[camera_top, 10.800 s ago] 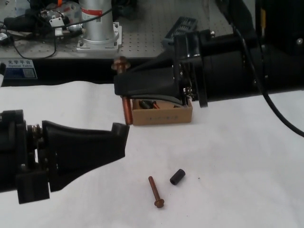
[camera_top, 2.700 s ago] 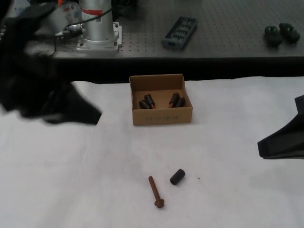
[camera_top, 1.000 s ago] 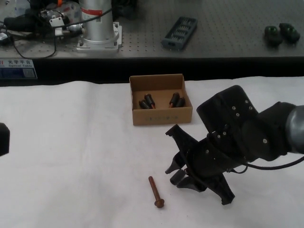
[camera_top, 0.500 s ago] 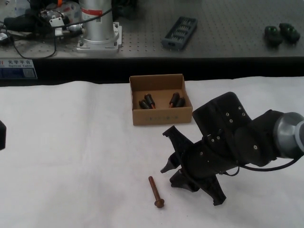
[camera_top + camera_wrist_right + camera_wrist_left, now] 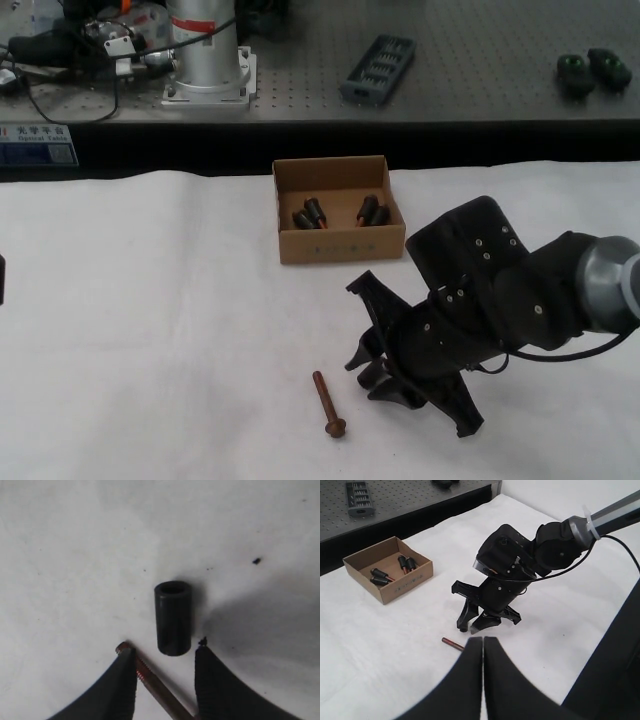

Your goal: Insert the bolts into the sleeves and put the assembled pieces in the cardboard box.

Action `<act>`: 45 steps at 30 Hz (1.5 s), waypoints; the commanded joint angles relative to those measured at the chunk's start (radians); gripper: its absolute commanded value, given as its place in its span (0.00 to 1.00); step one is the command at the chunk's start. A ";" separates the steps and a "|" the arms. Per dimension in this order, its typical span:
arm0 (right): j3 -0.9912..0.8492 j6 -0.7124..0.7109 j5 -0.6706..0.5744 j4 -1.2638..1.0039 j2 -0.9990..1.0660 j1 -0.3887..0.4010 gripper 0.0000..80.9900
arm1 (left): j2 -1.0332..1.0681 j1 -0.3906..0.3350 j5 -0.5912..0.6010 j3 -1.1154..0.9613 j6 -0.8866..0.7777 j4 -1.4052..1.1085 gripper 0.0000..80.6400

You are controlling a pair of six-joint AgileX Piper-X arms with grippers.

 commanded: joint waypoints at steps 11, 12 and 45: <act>-0.008 -0.016 0.029 0.024 0.008 -0.043 0.36 | 0.000 0.001 -0.007 -0.001 0.004 -0.009 0.01; -0.008 -0.016 0.029 0.024 0.008 -0.043 0.36 | 0.000 0.001 -0.007 -0.001 0.006 -0.009 0.01; -0.092 0.028 -0.040 0.038 0.086 -0.027 0.36 | 0.025 0.001 -0.007 -0.001 0.029 -0.015 0.01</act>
